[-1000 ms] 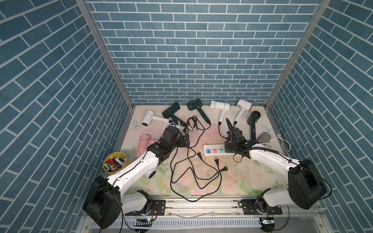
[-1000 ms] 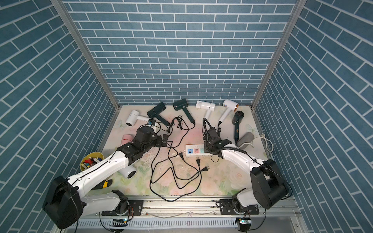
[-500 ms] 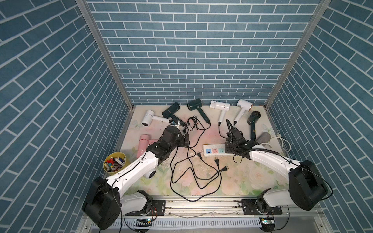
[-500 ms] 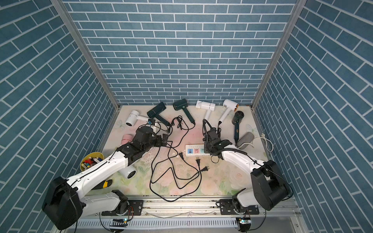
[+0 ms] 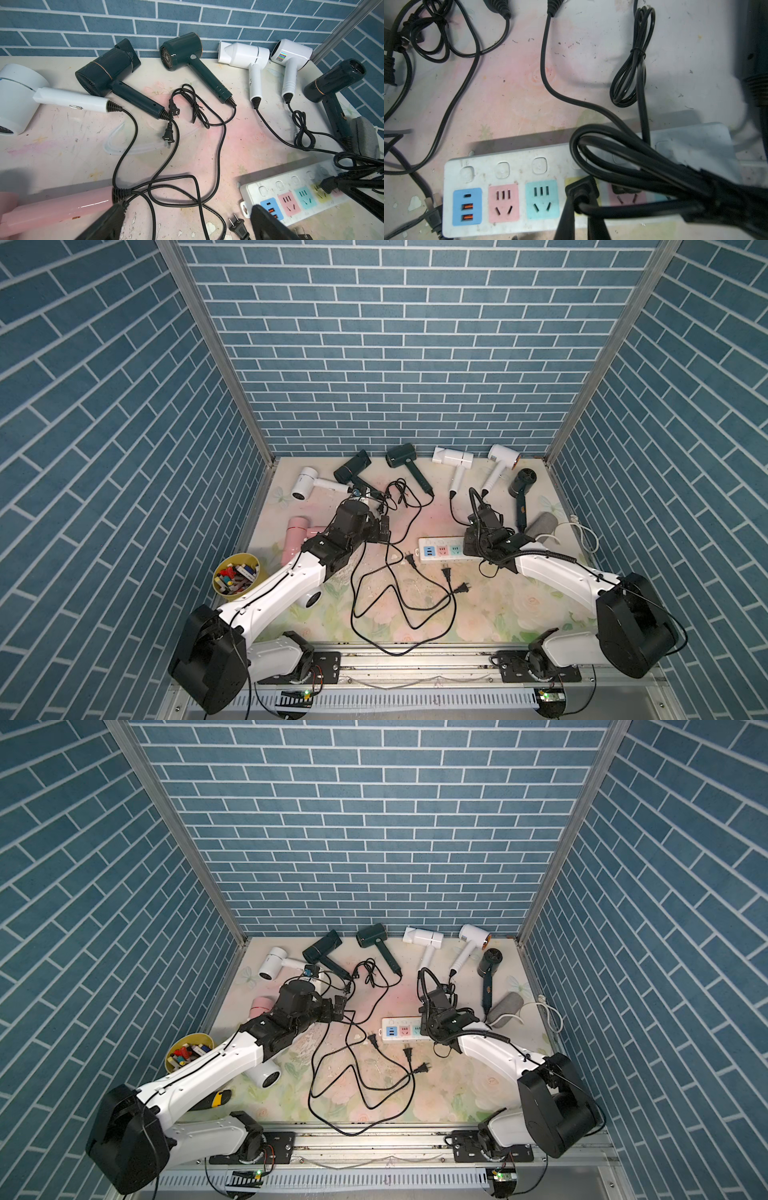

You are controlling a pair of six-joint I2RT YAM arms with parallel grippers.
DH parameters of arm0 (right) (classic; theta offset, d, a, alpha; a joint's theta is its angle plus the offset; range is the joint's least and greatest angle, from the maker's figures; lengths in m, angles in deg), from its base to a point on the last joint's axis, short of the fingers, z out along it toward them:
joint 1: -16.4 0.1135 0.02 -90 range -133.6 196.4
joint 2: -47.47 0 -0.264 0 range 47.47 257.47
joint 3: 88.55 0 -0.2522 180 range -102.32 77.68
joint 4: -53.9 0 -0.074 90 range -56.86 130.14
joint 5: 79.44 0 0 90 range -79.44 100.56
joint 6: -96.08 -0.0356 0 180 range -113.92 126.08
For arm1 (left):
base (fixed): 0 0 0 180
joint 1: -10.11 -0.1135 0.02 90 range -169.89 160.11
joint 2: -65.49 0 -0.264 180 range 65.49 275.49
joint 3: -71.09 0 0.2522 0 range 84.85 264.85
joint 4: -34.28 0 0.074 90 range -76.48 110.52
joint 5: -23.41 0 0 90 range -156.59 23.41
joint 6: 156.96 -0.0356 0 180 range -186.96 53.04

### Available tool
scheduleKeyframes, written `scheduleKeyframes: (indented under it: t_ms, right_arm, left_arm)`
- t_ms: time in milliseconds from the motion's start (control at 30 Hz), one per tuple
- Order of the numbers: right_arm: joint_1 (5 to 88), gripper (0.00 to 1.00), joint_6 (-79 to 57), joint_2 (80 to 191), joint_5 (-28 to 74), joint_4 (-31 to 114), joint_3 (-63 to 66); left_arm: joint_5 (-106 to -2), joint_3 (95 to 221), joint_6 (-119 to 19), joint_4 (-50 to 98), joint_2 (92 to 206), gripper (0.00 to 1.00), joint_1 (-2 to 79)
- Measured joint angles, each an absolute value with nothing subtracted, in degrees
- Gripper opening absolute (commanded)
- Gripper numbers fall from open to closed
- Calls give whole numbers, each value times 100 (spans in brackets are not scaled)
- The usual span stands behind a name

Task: Charge the blow dryers
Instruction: Insert the plug into the socket.

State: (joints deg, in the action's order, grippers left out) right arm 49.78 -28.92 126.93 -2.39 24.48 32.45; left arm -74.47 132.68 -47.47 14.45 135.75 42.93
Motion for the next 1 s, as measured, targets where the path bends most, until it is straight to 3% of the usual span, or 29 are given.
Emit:
scheduleKeyframes:
  t_ms: [1000]
  right_arm:
    - [4991,0,-3017,12594,-342,2880,3499]
  left_arm:
    - [-7430,13207,-4750,1487,13520,100,4293]
